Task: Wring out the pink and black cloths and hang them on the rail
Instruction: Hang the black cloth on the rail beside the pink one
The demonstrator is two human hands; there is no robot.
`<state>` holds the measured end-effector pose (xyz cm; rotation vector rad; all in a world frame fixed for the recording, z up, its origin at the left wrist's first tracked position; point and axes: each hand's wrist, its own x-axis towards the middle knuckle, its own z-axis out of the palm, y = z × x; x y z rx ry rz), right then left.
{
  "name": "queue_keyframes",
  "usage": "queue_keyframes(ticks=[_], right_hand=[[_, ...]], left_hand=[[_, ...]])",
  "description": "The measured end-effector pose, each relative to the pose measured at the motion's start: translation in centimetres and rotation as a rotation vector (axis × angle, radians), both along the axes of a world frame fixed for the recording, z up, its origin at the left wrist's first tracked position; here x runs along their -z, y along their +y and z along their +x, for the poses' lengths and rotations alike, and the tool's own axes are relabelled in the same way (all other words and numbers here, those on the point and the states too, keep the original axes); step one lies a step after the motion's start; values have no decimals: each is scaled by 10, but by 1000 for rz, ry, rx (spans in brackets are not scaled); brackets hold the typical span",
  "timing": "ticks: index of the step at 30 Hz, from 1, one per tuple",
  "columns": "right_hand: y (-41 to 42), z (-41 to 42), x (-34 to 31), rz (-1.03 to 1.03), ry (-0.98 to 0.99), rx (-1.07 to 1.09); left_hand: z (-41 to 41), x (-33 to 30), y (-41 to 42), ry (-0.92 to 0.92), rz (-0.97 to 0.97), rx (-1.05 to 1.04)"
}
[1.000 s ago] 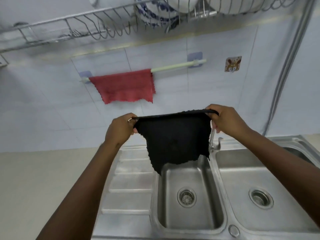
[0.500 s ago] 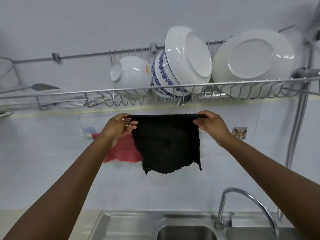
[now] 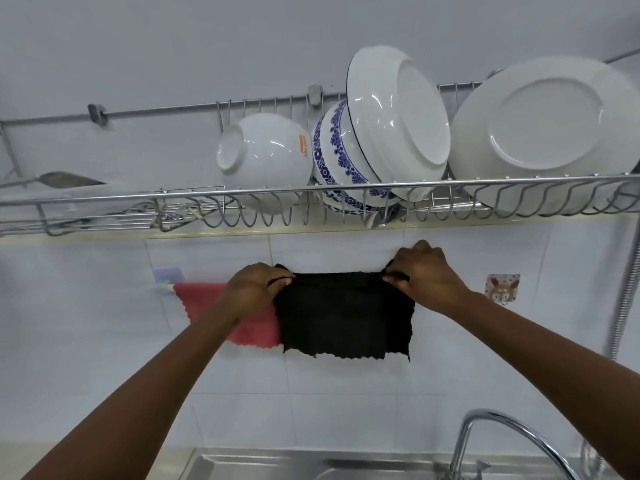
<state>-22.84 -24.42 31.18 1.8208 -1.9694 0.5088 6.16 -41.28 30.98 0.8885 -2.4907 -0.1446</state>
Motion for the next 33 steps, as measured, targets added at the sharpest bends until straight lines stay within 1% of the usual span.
queue_keyframes(ticks=[2, 3, 5, 7, 8, 10, 11, 12, 13, 14, 16, 17, 18, 20, 24, 29, 30, 31, 33], right_hand=[[-5, -3, 8, -98, 78, 78], [-7, -2, 10, -103, 43, 122], [-10, 6, 9, -59, -186, 193], [-14, 10, 4, -88, -414, 215], [-15, 11, 1, -130, -473, 209], [-14, 10, 0, -158, -519, 157], [-11, 8, 0, -143, -523, 111], [-8, 6, 2, -120, -505, 66], [-4, 4, 5, -99, -446, 35], [-1, 1, 8, -83, -333, 36], [0, -3, 15, -70, -55, 108], [0, -3, 14, -38, 7, 176], [0, -1, 12, 9, 25, 242], [-3, 0, 7, 50, -13, 285], [-2, 0, 5, -101, -247, 149], [-1, -15, 8, -89, -368, 48], [2, -16, 8, -109, -372, 23], [7, -14, 10, -138, -329, -8], [21, -5, 13, -131, -144, 7]], left_hand=[[-3, 4, -3, 55, -33, -106], [-5, 6, -4, 121, -1, -185], [-9, 4, -5, 236, 87, -346], [-14, -1, -3, 267, 34, -451], [-16, -3, -2, 305, 2, -450], [-20, -2, 1, 380, 42, -319], [-21, 0, 5, 361, 84, -252], [-20, 4, 7, 298, 97, -202], [-19, 8, 7, 201, 58, -173], [-18, 12, 6, 100, 1, -160], [-15, 15, 6, -31, -62, -199], [-15, 16, 5, -64, -85, -235], [-17, 17, 5, -76, -125, -263], [-21, 19, 4, -60, -201, -285], [-23, 16, 7, -71, -170, -265], [-18, 29, 10, 114, -236, -242], [-19, 33, 12, 133, -252, -244], [-19, 37, 14, 151, -256, -248], [-21, 43, 19, 202, -251, -258]])
